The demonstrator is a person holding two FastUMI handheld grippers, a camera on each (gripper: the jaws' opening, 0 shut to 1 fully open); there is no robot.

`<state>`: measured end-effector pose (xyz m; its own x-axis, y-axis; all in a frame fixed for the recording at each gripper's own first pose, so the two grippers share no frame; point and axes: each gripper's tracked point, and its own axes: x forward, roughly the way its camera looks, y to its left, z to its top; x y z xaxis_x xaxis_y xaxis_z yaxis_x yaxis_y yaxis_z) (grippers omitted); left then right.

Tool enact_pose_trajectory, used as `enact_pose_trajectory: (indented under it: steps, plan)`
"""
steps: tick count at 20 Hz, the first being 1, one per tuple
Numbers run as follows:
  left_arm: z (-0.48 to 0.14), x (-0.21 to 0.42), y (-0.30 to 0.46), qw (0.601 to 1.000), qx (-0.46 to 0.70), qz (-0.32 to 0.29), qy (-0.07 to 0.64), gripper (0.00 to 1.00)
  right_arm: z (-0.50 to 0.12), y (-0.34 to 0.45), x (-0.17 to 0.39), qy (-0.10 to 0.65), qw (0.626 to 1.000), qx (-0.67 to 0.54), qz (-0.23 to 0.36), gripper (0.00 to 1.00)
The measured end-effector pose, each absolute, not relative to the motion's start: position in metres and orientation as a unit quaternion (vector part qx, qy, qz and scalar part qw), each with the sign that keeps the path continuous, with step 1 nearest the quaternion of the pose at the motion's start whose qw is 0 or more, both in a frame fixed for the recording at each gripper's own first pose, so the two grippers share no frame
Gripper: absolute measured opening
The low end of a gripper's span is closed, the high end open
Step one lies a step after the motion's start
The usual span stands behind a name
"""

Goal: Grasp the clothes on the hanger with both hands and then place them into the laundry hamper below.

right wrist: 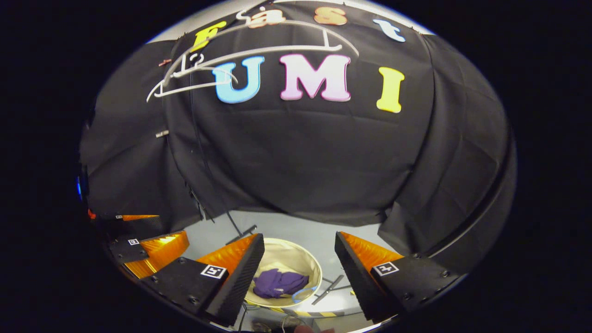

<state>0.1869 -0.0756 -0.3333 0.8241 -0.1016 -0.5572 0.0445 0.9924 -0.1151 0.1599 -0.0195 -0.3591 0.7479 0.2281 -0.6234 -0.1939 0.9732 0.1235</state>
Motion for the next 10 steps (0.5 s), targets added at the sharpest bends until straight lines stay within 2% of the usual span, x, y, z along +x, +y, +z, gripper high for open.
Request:
enact_pose_trajectory:
  steps: [7, 8, 9, 10]
  plan:
    - [-0.177, 0.176, -0.048, 0.99, -0.032, -0.025, 0.136, 0.98, -0.219, -0.008, 0.163, 0.206, 0.973, 0.033, 0.097, 0.98]
    - [-0.158, 0.167, -0.045, 0.992, -0.031, -0.026, 0.118, 0.92, -0.202, -0.005, 0.16, 0.194, 0.975, 0.035, 0.097, 0.98]
    - [-0.141, 0.161, -0.043, 0.994, -0.031, -0.028, 0.102, 0.95, -0.186, -0.004, 0.155, 0.182, 0.978, 0.036, 0.095, 0.99]
    - [-0.127, 0.155, -0.042, 0.995, -0.031, -0.028, 0.094, 0.92, -0.172, -0.004, 0.151, 0.174, 0.98, 0.033, 0.091, 0.98]
